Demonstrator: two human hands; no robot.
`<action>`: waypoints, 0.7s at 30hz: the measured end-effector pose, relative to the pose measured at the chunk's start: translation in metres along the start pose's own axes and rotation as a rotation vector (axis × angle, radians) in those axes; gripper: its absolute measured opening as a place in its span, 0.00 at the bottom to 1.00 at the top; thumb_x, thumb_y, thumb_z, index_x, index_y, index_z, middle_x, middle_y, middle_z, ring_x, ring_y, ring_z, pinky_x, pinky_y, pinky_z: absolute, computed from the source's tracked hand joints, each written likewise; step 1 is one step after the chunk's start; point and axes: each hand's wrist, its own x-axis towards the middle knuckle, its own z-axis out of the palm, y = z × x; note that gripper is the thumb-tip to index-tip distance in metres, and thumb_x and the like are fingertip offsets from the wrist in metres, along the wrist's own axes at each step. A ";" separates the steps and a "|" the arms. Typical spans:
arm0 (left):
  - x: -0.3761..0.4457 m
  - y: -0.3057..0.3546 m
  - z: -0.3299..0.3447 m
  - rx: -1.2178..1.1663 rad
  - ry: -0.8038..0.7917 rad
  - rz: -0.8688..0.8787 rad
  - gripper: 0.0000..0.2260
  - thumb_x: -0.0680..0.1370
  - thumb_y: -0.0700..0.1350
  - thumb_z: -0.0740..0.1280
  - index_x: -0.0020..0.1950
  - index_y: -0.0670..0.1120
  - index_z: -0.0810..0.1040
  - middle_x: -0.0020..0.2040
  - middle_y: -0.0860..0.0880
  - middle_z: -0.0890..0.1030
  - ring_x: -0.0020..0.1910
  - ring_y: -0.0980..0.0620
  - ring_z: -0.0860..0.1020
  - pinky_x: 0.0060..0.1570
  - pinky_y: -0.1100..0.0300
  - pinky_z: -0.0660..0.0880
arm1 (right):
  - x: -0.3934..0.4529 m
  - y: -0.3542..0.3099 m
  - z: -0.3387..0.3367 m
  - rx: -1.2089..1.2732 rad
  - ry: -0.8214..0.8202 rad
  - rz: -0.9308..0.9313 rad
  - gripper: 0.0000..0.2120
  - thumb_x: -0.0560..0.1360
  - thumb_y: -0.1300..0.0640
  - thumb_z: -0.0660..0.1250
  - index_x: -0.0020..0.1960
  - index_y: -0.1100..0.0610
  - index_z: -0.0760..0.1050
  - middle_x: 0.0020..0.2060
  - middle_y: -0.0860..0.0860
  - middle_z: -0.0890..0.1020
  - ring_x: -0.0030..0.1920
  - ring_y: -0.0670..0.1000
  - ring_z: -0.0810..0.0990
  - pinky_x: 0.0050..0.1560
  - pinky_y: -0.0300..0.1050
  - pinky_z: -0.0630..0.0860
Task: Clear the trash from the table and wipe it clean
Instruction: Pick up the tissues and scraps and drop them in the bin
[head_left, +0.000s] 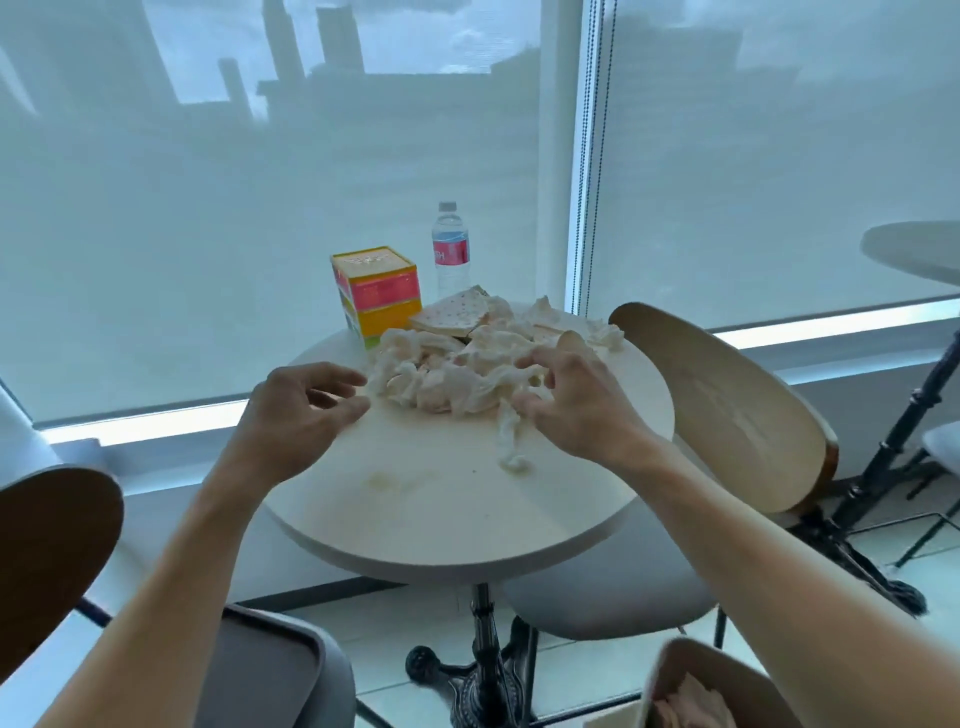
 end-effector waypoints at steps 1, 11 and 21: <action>0.006 -0.009 -0.004 0.030 0.004 -0.025 0.07 0.72 0.49 0.76 0.49 0.55 0.83 0.46 0.54 0.83 0.47 0.55 0.81 0.41 0.65 0.72 | 0.003 -0.006 0.004 -0.020 0.007 -0.010 0.16 0.75 0.53 0.68 0.62 0.46 0.76 0.48 0.51 0.74 0.56 0.53 0.73 0.53 0.42 0.69; 0.038 -0.053 -0.007 0.308 -0.062 -0.055 0.23 0.72 0.61 0.72 0.62 0.51 0.81 0.56 0.48 0.79 0.55 0.49 0.76 0.55 0.56 0.72 | 0.027 -0.059 0.042 -0.185 -0.056 -0.091 0.19 0.76 0.55 0.65 0.66 0.48 0.74 0.51 0.50 0.75 0.57 0.54 0.76 0.51 0.46 0.71; 0.029 -0.055 -0.010 0.133 -0.027 0.068 0.13 0.74 0.57 0.72 0.53 0.50 0.85 0.42 0.52 0.83 0.38 0.60 0.76 0.37 0.67 0.69 | 0.060 -0.092 0.079 -0.216 -0.032 -0.132 0.19 0.78 0.51 0.63 0.68 0.51 0.73 0.58 0.57 0.76 0.60 0.58 0.74 0.60 0.50 0.72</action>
